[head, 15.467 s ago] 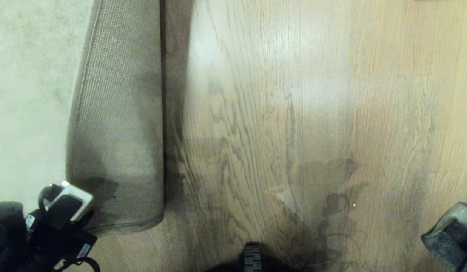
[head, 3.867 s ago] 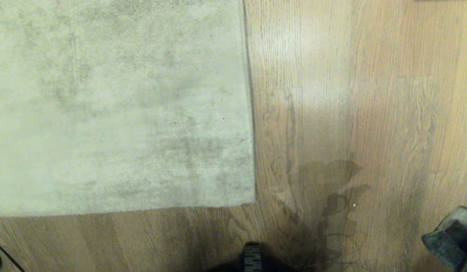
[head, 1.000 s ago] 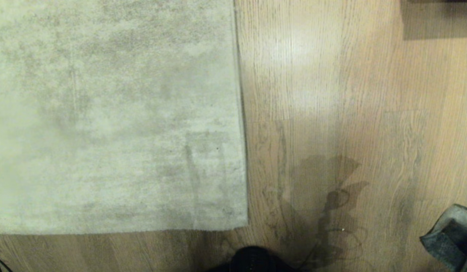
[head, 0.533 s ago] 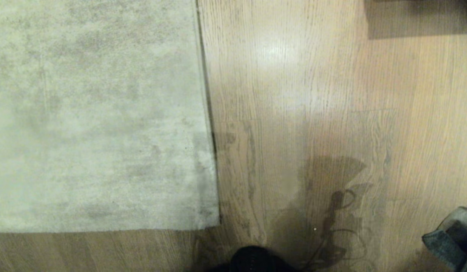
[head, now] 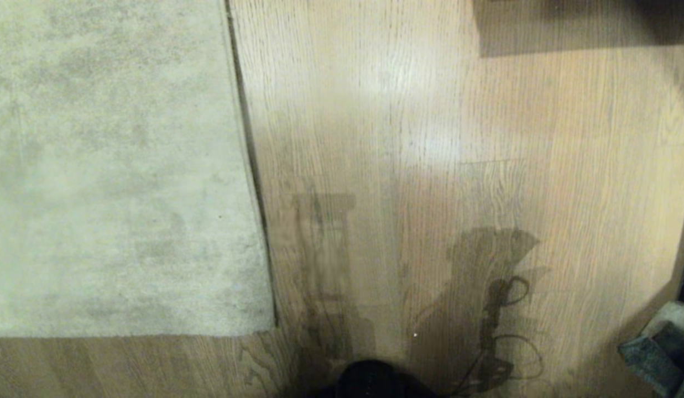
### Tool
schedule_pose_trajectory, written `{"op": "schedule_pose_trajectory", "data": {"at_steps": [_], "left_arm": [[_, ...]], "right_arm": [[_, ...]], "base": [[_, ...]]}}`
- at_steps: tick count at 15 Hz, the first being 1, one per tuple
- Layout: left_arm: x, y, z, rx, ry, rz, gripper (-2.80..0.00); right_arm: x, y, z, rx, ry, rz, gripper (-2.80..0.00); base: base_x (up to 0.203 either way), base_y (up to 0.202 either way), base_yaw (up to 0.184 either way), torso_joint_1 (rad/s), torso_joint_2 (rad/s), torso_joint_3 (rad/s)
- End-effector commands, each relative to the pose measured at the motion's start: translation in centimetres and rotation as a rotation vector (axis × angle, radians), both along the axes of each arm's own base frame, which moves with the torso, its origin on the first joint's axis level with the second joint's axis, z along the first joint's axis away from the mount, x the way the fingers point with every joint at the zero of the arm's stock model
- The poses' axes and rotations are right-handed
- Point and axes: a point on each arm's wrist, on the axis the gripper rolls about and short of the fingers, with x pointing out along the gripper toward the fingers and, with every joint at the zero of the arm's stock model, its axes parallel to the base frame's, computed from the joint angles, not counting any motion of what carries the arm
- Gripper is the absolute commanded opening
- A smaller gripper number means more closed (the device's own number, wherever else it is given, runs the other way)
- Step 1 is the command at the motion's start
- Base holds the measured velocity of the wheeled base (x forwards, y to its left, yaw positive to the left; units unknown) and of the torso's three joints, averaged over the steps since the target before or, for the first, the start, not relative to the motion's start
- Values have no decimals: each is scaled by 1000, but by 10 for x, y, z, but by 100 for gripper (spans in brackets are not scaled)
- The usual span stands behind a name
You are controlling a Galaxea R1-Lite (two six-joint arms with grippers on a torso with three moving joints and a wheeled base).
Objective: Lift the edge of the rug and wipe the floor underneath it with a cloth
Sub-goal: Put down the rag
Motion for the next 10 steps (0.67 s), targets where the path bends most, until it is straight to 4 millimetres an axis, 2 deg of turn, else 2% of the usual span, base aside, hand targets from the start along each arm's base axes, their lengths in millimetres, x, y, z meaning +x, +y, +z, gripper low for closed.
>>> {"op": "schedule_pose_trajectory", "data": {"at_steps": [1, 4, 10], "left_arm": [[0, 0, 0, 0, 0, 0, -280], [0, 0, 0, 0, 0, 0, -280], [0, 0, 0, 0, 0, -1, -280]], "right_arm": [[0, 0, 0, 10, 3, 2, -280], [0, 0, 0, 24, 2, -1, -280], [0, 0, 0, 24, 0, -1, -280]], "base": [[0, -195, 3, 0, -3, 2], [0, -161, -2, 4, 1, 2], [0, -9, 0, 1, 0, 0]]}}
